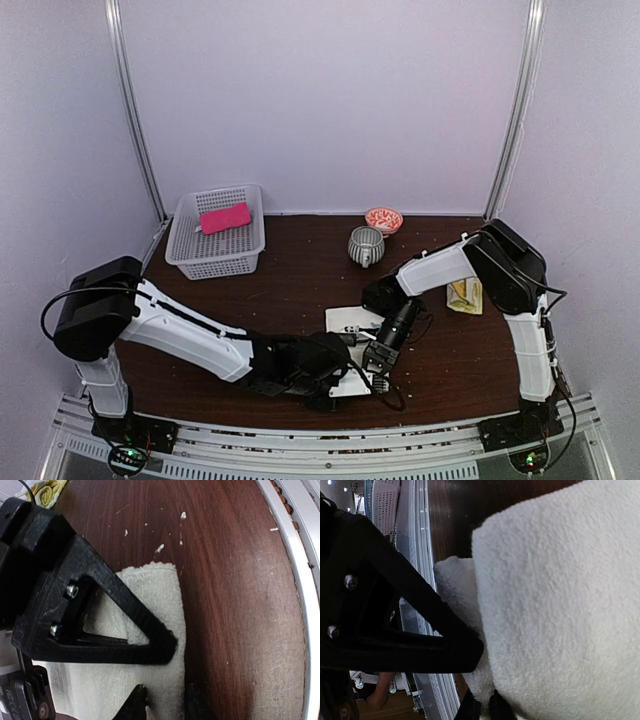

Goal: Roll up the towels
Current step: Roll the towel at the center of the board.

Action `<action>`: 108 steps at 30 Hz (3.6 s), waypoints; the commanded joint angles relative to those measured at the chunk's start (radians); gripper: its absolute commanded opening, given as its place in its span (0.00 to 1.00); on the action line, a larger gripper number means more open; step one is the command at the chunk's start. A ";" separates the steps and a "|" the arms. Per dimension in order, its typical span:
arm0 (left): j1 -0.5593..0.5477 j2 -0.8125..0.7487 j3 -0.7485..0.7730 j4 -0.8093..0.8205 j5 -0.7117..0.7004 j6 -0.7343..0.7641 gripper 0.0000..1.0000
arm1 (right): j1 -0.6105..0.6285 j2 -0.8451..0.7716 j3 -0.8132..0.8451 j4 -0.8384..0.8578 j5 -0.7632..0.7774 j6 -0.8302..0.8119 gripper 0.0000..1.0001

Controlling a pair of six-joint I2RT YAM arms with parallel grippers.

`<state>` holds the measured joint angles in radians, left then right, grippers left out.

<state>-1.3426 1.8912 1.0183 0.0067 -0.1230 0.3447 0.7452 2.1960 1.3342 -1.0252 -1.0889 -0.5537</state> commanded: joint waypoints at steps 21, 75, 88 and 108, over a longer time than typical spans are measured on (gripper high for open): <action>0.017 0.059 0.114 -0.118 0.177 -0.078 0.00 | -0.081 -0.240 0.040 -0.044 0.319 -0.029 0.30; 0.341 0.494 0.496 -0.392 1.102 -0.608 0.00 | 0.093 -0.976 -0.188 0.089 0.607 -0.228 0.48; 0.341 0.486 0.482 -0.392 1.046 -0.604 0.00 | 0.417 -0.934 -0.642 0.644 1.021 -0.164 0.48; 0.341 0.467 0.447 -0.392 1.022 -0.574 0.00 | 0.448 -0.688 -0.646 0.740 1.135 -0.151 0.30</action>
<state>-1.0004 2.3249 1.5154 -0.3042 1.0084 -0.2512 1.1870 1.4796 0.6781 -0.2859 0.0025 -0.7185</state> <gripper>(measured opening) 0.010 0.314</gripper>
